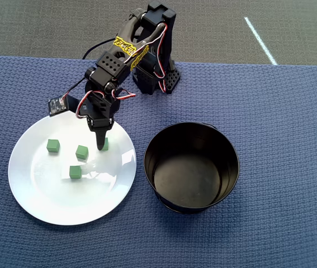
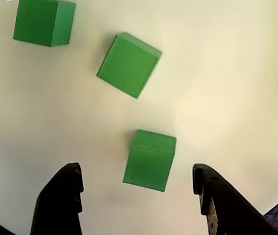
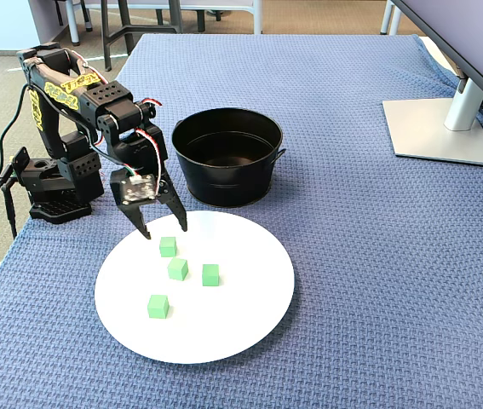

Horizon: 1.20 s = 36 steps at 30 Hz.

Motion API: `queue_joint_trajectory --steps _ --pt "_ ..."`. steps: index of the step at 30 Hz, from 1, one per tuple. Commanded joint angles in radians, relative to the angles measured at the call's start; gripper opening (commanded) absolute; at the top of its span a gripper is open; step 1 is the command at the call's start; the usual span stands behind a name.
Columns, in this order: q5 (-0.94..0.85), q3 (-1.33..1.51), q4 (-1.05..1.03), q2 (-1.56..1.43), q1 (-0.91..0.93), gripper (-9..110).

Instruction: Pick up the green cubes from the white plate and place them in the black recipient

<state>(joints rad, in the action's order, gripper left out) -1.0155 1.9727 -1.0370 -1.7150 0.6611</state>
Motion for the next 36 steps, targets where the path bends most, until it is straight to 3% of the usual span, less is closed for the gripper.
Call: queue_joint_trajectory --steps 1,8,20,29,32,35,36 --pt "-0.153 -0.017 0.015 0.002 0.021 23" --pt "-0.143 0.037 0.112 0.072 0.029 24" --pt "0.123 0.091 0.189 0.094 0.005 23" --pt "0.176 0.140 0.195 0.055 -0.037 22" --pt "0.192 0.137 0.201 0.057 -0.038 17" --pt "0.218 0.137 0.215 0.057 -0.037 0" --pt "0.222 0.135 0.218 0.057 -0.035 0"
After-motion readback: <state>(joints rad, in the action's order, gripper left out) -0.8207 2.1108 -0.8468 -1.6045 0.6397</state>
